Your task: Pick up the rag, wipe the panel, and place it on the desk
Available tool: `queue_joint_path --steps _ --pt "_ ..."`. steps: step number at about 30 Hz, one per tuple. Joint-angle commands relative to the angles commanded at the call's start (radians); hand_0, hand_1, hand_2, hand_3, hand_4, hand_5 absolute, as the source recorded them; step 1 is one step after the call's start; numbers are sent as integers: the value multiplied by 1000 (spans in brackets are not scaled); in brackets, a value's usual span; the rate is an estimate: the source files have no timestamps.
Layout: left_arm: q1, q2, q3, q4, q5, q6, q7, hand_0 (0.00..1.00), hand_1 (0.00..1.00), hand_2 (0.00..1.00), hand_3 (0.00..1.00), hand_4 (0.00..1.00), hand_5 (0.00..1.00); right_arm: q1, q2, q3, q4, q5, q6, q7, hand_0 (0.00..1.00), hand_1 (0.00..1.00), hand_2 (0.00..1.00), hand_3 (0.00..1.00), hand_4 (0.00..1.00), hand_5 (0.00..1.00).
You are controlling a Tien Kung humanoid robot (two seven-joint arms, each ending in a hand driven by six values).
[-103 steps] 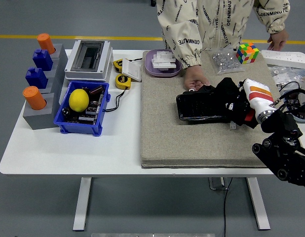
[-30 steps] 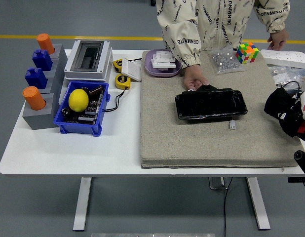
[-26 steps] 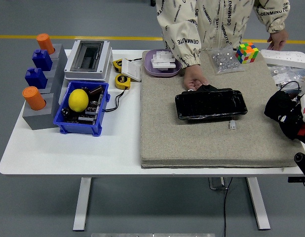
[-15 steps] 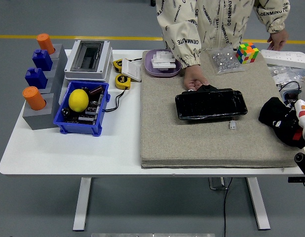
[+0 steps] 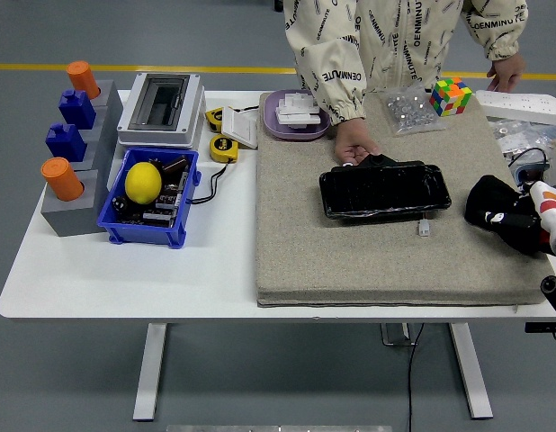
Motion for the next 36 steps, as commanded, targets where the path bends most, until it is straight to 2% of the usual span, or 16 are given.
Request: queue_joint_path --steps 8,20,36 --pt "-1 0 -1 0 2 0 0 605 636 638 560 631 446 6 -14 1 5 -4 0 1 526 575 651 684 998 534" --pt "-2 0 -8 1 6 0 0 605 637 638 560 632 446 10 -57 29 27 -16 4 -1 529 573 651 683 998 530" --pt "-4 -1 -10 0 9 0 0 605 636 638 560 633 447 -18 -134 92 130 -28 -7 -7 530 578 652 681 998 525"
